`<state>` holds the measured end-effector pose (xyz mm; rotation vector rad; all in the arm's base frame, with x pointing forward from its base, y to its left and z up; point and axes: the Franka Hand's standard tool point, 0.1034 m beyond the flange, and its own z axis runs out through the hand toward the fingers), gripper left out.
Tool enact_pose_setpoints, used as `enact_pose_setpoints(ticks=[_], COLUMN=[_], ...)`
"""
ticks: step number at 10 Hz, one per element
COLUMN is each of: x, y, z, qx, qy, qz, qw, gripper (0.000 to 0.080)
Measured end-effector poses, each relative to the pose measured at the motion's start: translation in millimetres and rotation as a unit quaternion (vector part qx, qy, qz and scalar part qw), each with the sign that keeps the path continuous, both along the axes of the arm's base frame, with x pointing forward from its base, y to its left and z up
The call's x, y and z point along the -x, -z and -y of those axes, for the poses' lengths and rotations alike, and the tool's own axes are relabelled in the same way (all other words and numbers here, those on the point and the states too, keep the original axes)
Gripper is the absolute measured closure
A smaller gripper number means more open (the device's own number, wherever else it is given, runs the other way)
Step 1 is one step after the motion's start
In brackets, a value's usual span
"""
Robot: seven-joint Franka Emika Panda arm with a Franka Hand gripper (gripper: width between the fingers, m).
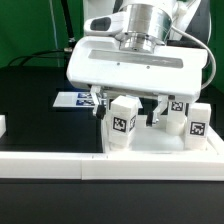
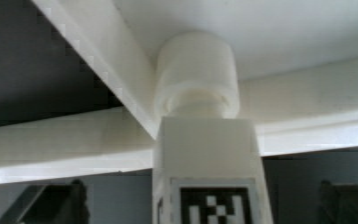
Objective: Assemble square table
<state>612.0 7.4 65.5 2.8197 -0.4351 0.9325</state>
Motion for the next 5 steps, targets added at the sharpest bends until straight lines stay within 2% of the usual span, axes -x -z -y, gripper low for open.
enact_pose_setpoints(ticks=[2,4,5], x=[-1.0,-9.9,-15.8], y=[-1.9,-30.2,-36.8], z=[1.3,7.6,12.9], qx=[0.000,-0.030,-0.033], qy=[-0.003,0.008,0.011], qz=[-0.009,-0.044,-0.042], qw=[1.000,0.999,0.998], gripper=[0.0150,0.0150,0.0150])
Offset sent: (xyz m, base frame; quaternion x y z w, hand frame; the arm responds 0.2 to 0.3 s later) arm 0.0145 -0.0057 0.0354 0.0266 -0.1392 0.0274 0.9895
